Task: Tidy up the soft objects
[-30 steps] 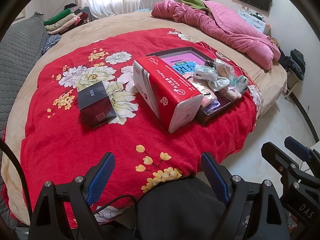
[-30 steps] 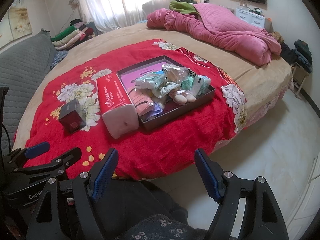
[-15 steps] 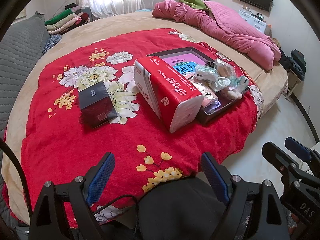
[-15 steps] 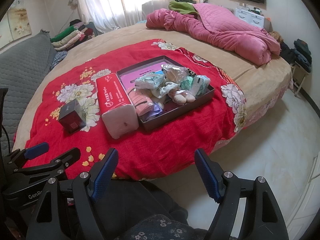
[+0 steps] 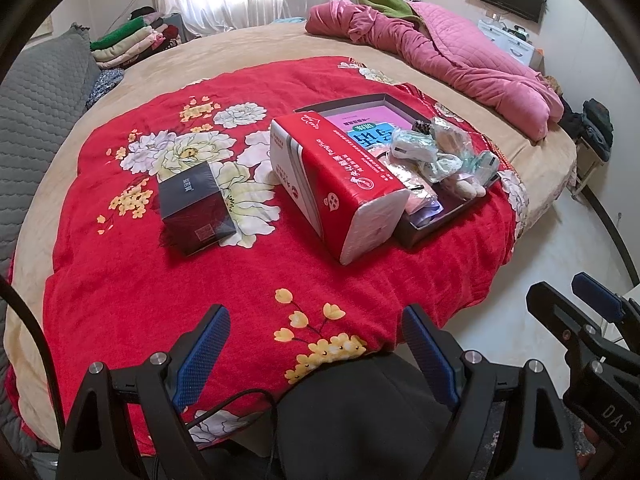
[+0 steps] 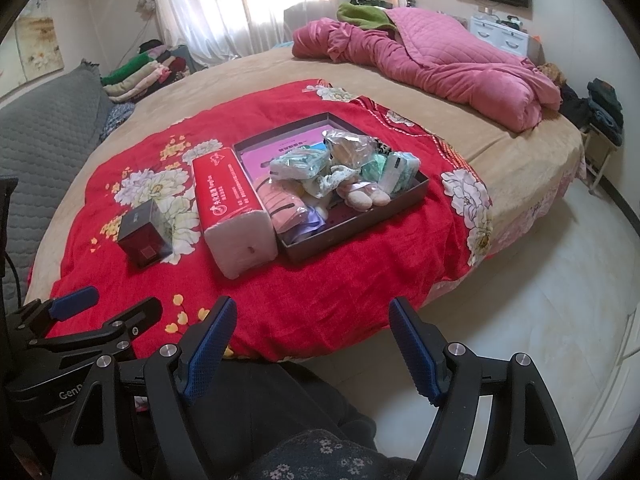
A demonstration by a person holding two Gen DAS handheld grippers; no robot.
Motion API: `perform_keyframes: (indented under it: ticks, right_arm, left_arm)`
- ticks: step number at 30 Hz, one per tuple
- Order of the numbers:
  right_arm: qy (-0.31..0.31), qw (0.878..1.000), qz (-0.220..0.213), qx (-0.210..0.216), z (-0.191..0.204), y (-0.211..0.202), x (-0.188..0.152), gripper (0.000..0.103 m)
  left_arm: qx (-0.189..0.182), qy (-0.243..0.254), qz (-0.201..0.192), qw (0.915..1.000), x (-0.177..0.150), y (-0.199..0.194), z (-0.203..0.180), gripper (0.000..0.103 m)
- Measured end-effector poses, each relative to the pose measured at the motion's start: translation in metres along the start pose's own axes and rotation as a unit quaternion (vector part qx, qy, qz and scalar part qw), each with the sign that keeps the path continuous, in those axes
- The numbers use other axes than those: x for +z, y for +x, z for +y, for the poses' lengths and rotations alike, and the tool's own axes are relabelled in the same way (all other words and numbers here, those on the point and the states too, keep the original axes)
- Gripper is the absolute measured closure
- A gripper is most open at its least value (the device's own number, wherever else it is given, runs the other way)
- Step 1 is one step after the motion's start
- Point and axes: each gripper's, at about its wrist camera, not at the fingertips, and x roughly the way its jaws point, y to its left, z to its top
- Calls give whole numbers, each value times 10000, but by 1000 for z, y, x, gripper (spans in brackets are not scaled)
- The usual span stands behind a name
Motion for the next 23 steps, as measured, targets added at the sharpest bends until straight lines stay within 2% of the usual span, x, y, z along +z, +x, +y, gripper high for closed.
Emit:
perform_keyframes:
  ticks: [23]
  right_arm:
    - [-16, 10000, -27, 14, 3, -1, 0, 24]
  left_arm:
    - [7, -9, 18, 10000, -2, 5, 2, 16]
